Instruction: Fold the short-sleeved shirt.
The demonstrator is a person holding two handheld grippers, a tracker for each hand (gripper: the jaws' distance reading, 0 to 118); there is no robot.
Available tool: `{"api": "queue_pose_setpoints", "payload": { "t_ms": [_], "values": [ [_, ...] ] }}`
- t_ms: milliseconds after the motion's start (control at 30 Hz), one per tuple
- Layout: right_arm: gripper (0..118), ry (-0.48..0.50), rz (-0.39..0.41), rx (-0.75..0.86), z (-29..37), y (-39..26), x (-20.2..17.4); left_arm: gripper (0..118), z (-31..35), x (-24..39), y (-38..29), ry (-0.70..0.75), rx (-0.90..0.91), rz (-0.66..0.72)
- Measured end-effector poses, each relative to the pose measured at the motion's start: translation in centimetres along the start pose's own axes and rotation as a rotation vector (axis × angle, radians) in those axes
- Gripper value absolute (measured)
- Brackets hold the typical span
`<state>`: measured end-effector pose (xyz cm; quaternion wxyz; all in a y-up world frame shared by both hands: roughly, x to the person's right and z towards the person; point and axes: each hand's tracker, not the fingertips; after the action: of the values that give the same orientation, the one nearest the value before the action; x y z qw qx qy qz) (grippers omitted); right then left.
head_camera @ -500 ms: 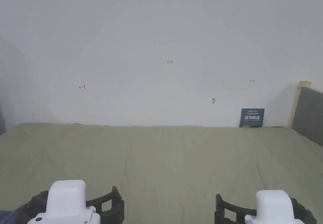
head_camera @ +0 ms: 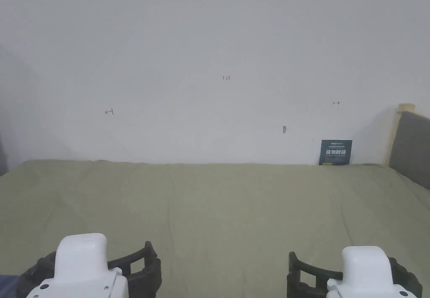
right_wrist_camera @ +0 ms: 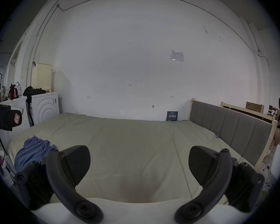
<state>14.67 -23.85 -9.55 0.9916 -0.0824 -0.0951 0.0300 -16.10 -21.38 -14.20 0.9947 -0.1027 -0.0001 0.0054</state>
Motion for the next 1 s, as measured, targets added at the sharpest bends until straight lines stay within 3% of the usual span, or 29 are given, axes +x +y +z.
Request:
{"api": "queue_pose_setpoints", "payload": {
  "t_ms": [100, 133, 167, 200, 267, 333, 667, 767, 1000],
  "values": [
    [118, -0.006, -0.016, -0.008, -0.1, 0.1, -0.1, 116, 0.1, 0.4, -0.3, -0.019, -0.01, -0.039],
    [108, -0.008, -0.008, -0.017, -0.1, 0.2, -0.1, 104, 0.0, 0.4, -0.3, -0.035, -0.024, -0.043],
    [78, -0.004, 0.002, -0.011, -0.1, 0.2, -0.1, 66, -0.1, 0.5, -0.3, -0.084, -0.042, -0.045],
    [3, -0.005, 0.014, -0.003, -0.1, 0.2, -0.2, 0, -0.3, 0.7, -0.4, -0.067, -0.025, -0.048],
    [0, -0.076, 0.03, 0.022, -0.3, 0.2, -0.4, 0, -0.9, 1.0, -1.0, -0.023, -0.002, -0.078],
    [0, -0.032, 0.028, -0.016, -0.2, 0.6, 0.1, 0, -0.9, 0.6, -1.0, -0.057, -0.028, -0.067],
    [0, -0.039, 0.05, -0.053, -0.9, 0.3, -0.7, 0, -0.9, -0.2, -1.0, -0.052, -0.039, -0.063],
    [0, 0.028, 0.046, -0.064, -1.4, 0.2, -2.9, 0, -0.3, -1.6, -0.7, 0.002, -0.035, -0.05],
    [0, 0.341, 0.063, -0.047, -2.0, 0.9, -12.6, 0, 4.1, -11.0, -0.7, 0.272, -0.036, -0.014]
  ]
}}
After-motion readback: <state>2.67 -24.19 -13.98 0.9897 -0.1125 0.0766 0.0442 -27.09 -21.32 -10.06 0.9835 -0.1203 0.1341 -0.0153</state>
